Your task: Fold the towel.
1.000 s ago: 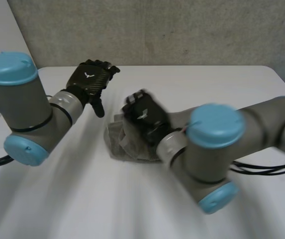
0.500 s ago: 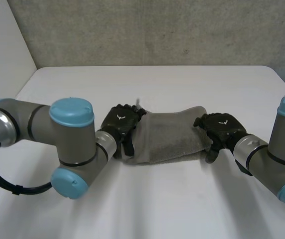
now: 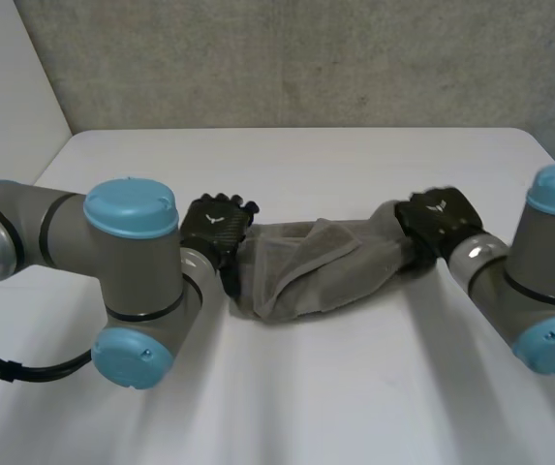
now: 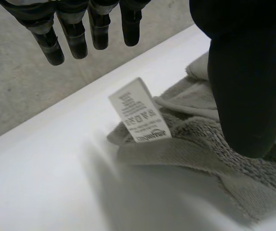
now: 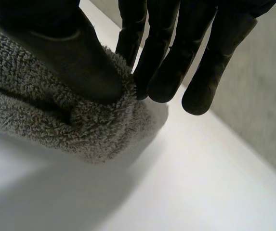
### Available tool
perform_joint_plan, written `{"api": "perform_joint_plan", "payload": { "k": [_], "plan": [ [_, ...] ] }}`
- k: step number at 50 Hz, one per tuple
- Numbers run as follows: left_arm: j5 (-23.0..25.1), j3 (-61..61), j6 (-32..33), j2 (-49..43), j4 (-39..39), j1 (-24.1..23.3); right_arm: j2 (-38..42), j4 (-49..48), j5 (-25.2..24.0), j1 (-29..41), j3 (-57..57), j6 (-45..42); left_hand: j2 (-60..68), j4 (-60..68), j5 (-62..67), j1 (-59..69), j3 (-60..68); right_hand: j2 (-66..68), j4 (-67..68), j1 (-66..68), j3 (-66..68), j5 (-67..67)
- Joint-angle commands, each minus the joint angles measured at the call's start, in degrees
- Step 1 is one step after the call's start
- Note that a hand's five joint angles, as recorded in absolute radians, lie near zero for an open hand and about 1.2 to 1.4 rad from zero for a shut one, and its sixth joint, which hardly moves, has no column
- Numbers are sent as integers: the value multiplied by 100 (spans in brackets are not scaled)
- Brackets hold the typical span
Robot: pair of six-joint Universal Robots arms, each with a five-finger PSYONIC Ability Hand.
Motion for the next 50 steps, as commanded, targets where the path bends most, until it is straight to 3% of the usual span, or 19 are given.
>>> {"api": "perform_joint_plan", "payload": {
  "k": [1, 6, 13, 28, 36, 50],
  "plan": [
    [-290, -63, 125, 64, -32, 96, -1, 284, 15, 891, -716, -1033, 160, 158, 21, 141, 153, 398, 362, 707, 350, 433],
    [-325, -282, 424, 116, -50, 281, 235, 486, 129, 1452, -1286, -1691, 160, 158, 21, 141, 153, 398, 362, 707, 350, 433],
    [-220, -547, 451, 442, 12, 316, 360, 591, 620, 1602, -1165, -1701, 127, 125, -13, 107, 119, 398, 362, 707, 350, 433],
    [289, 59, 205, 547, 196, -377, -176, 38, 745, 873, 338, -1148, 110, 108, -30, 90, 102, 398, 362, 707, 350, 433],
    [536, 533, -234, -207, 205, -562, -185, -137, 718, 812, 672, -1068, 110, 108, -30, 90, 102, 398, 362, 707, 350, 433],
    [580, 1605, -208, -1517, 258, -607, -168, -252, 674, 803, 813, -1059, 127, 125, -13, 107, 119, 398, 362, 707, 350, 433]
  ]
}}
